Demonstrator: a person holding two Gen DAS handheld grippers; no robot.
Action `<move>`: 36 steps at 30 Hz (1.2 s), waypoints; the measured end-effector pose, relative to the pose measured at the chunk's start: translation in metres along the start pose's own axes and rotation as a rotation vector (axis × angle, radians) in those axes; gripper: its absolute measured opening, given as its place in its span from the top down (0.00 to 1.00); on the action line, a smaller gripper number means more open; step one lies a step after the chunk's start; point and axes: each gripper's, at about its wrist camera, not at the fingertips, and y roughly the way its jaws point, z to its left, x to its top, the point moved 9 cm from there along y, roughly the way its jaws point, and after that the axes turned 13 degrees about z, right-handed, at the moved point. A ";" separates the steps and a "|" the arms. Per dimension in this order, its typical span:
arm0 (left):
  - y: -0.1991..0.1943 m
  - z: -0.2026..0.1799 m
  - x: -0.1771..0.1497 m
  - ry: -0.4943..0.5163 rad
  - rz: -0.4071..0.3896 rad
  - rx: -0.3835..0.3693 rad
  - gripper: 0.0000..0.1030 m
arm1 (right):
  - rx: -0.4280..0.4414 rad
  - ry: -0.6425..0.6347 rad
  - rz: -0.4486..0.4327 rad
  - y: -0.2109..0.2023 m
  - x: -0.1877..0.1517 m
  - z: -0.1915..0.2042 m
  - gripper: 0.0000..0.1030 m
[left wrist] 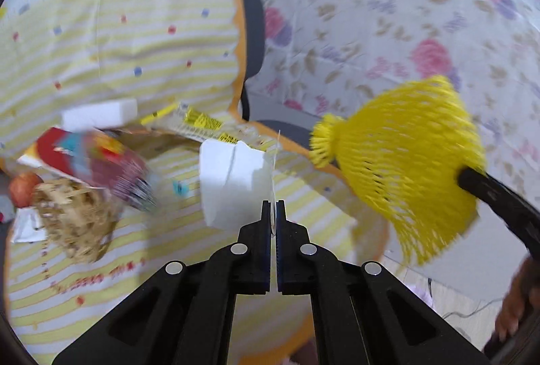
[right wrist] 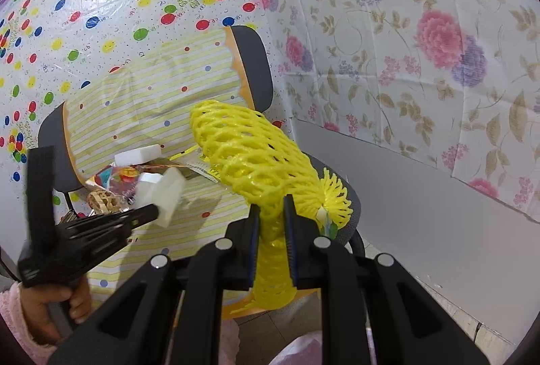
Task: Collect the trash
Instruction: 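Grasp the white paper napkin with the left tool while the right tool lifts the net, then carry both items over the bin and open both tools to drop them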
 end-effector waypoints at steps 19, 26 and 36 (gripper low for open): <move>-0.076 -0.085 -0.127 0.181 -0.036 -0.094 0.98 | -0.128 -0.020 0.126 -0.088 -0.100 0.006 0.86; -0.069 -0.126 -0.143 0.243 -0.002 -0.170 0.97 | -0.193 0.057 0.167 -0.108 -0.138 -0.024 0.86; -0.036 -0.158 -0.140 0.263 0.075 -0.227 0.97 | -0.200 0.138 0.209 -0.100 -0.161 -0.058 0.85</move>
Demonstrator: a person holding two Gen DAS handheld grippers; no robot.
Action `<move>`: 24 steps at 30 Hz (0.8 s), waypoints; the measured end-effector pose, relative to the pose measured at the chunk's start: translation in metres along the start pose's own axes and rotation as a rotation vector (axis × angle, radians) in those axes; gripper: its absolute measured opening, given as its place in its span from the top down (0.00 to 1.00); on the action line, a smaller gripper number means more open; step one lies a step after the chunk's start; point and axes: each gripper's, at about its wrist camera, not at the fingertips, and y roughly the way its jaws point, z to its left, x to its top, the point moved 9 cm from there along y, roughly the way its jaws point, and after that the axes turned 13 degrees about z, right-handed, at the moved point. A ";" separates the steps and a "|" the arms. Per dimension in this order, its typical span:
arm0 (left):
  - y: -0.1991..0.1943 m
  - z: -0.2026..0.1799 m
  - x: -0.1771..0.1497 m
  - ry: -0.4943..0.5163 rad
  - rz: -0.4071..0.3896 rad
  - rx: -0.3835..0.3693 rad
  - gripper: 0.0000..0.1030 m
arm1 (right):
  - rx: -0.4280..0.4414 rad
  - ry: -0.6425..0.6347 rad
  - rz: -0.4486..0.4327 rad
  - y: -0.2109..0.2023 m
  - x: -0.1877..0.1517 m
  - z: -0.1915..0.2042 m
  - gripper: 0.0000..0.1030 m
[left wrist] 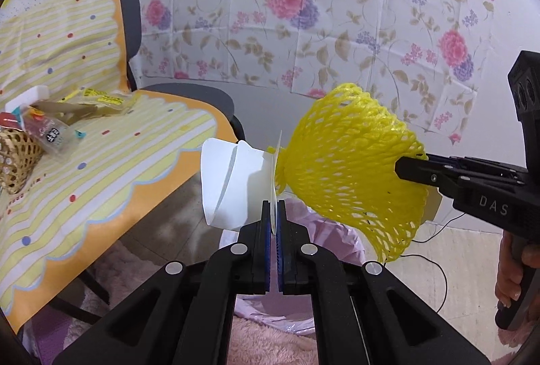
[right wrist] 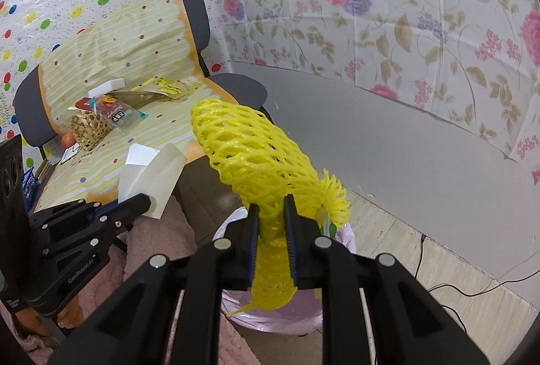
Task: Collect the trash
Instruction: 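Carry both items over the bin and open both tools to drop them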
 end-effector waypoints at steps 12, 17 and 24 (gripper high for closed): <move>0.045 0.001 0.013 -0.019 0.084 -0.022 0.83 | 0.047 0.058 0.105 0.061 -0.004 -0.016 0.77; 0.046 0.012 0.014 -0.061 0.079 -0.024 0.63 | 0.040 0.074 0.128 0.073 -0.004 -0.019 0.66; 0.017 0.053 0.011 -0.160 0.037 0.027 0.58 | 0.036 0.066 0.089 0.054 0.008 -0.016 0.62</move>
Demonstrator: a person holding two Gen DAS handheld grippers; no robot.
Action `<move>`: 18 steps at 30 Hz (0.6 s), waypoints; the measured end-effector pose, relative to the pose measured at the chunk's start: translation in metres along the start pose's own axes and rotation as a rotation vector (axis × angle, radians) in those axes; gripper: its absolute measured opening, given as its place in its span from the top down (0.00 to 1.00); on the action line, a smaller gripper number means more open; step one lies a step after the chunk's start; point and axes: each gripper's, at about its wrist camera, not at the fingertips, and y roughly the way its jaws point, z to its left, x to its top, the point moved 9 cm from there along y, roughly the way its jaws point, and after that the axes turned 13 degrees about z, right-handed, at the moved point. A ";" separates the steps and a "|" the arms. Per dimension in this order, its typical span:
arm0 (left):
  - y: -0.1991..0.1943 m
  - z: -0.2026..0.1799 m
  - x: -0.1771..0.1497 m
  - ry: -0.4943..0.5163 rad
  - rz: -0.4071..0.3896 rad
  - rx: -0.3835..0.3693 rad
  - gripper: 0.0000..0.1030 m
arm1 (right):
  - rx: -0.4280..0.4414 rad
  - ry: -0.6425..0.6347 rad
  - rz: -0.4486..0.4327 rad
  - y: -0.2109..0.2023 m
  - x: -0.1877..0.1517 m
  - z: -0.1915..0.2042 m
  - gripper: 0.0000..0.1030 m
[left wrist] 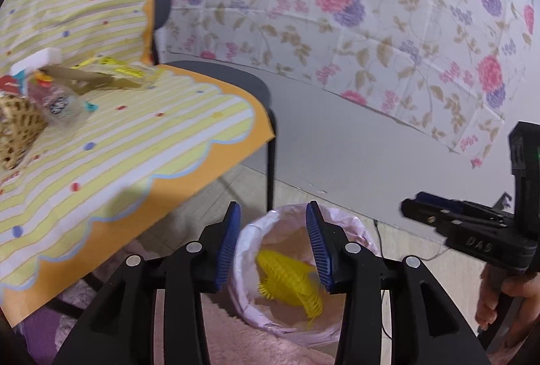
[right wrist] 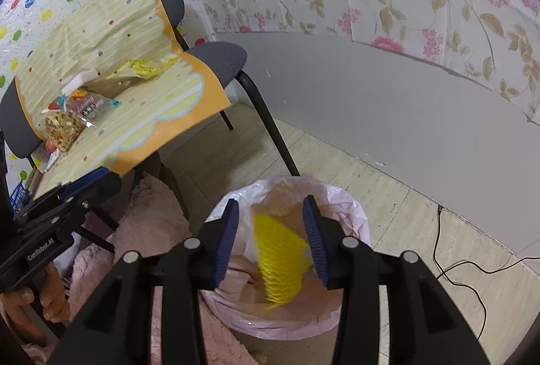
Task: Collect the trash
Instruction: 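Carry both items over the bin and open both tools to drop them, then return both tools to the chair and grasp the clear candy bag with the left tool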
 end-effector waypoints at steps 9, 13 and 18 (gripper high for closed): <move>-0.064 0.090 -0.017 -0.122 -0.072 0.175 0.55 | 0.007 -0.125 -0.097 -0.029 0.025 0.051 0.60; -0.088 0.126 -0.027 -0.178 -0.088 0.272 0.52 | 0.023 -0.166 -0.116 -0.032 0.039 0.075 0.60; -0.110 0.170 -0.040 -0.256 -0.097 0.353 0.44 | 0.048 -0.238 -0.123 -0.028 0.047 0.111 0.55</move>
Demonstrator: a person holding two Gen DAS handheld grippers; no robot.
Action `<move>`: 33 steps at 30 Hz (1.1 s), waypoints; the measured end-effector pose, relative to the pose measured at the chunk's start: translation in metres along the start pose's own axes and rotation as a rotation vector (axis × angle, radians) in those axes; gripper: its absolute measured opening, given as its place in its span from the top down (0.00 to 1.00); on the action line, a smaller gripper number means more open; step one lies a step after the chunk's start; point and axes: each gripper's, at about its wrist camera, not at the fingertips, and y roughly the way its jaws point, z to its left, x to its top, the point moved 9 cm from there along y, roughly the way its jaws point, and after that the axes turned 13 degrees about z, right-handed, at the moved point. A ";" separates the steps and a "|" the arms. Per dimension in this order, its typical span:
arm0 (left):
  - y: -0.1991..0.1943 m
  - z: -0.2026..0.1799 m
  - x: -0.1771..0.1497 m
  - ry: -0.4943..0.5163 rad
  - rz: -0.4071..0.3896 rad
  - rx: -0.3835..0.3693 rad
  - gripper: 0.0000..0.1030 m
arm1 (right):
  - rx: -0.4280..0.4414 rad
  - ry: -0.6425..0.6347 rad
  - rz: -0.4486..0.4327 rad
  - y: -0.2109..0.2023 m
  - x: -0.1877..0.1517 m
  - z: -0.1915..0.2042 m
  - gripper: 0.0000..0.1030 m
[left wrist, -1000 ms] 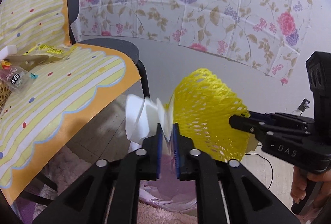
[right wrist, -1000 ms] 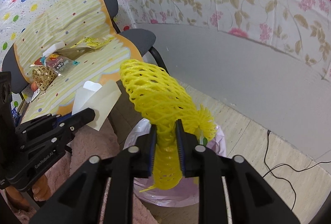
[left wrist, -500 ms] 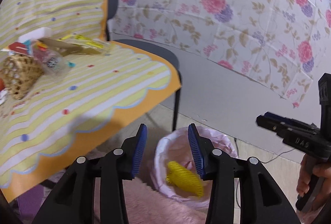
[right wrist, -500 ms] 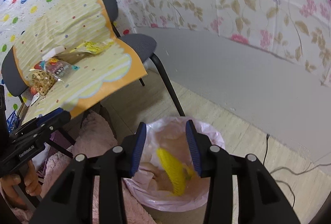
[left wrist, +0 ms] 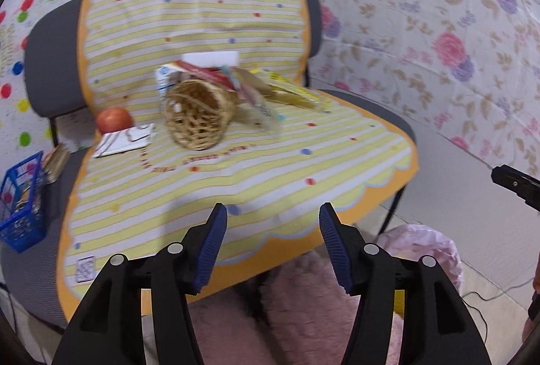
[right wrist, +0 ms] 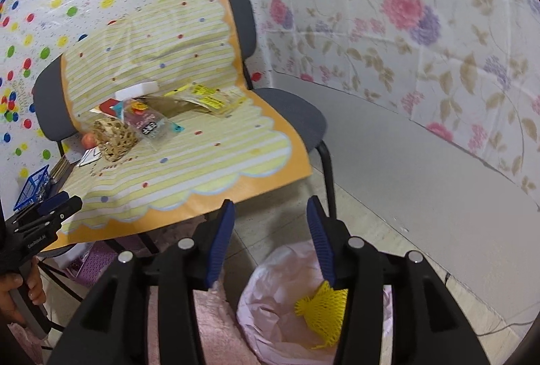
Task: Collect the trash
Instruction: 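Return both tools to the chair and grasp the clear candy bag with the left tool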
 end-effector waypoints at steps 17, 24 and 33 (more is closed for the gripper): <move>0.035 0.042 0.039 -0.115 0.028 0.020 0.42 | 0.050 -0.181 -0.026 0.050 0.065 0.069 0.47; 0.080 0.020 0.076 -0.125 0.059 -0.026 0.42 | 0.044 -0.198 -0.024 0.078 0.089 0.066 0.47; 0.142 0.004 0.105 -0.154 0.132 -0.070 0.54 | 0.071 -0.170 -0.010 0.098 0.096 0.053 0.47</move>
